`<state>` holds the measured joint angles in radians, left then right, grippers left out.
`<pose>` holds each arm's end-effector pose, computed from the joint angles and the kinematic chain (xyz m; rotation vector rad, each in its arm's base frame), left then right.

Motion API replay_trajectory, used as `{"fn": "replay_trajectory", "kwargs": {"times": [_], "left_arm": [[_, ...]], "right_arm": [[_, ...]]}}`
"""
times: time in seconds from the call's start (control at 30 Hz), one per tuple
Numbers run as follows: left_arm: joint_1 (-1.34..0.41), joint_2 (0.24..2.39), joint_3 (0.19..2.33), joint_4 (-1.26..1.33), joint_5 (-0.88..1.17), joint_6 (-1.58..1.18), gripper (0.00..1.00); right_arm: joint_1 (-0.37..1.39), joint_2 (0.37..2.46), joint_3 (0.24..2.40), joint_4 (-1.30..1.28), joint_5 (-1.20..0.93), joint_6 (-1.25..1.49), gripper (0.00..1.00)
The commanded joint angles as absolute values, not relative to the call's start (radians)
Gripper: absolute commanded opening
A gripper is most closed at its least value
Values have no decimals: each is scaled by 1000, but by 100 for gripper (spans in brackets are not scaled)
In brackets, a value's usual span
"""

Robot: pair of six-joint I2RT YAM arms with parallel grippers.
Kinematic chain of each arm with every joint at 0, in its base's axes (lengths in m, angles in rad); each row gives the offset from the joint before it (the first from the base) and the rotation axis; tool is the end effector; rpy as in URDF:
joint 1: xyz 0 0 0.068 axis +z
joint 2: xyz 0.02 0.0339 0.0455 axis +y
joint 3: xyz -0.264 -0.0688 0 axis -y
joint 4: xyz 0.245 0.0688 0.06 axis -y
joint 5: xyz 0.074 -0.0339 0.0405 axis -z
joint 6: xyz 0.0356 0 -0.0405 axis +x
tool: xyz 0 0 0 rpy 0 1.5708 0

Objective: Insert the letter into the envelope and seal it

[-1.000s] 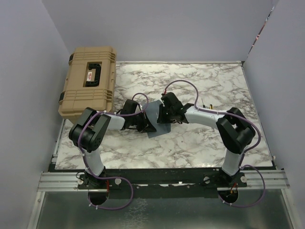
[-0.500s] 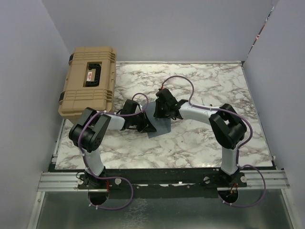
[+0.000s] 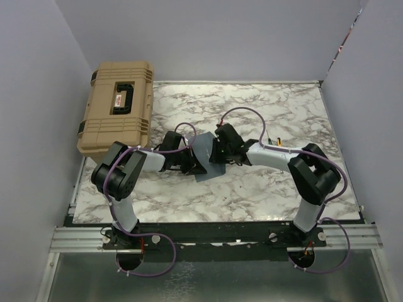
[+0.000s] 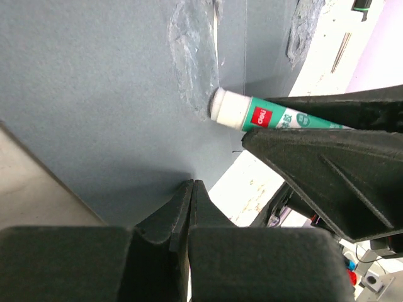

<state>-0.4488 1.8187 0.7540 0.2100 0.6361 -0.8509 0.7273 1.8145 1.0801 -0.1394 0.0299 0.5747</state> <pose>0.2822 -0.1594 0.1068 -0.2092 2.6604 -1.2939 0.2816 0.2493 0.1660 -0.1784 2.5133 0.5248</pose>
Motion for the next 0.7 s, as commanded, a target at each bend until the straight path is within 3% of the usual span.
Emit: {"fn": "replay_trajectory", "kwargs": {"times": [0.0, 0.4, 0.67], "left_arm": [[-450, 1899, 721, 80, 446, -785, 0], [-451, 1896, 716, 79, 453, -781, 0], [-450, 1888, 726, 80, 457, -783, 0]], "right_arm": [[739, 1837, 1030, -279, -7, 540, 1], [736, 1972, 1222, -275, 145, 580, 1], [736, 1860, 1105, -261, 32, 544, 1]]}}
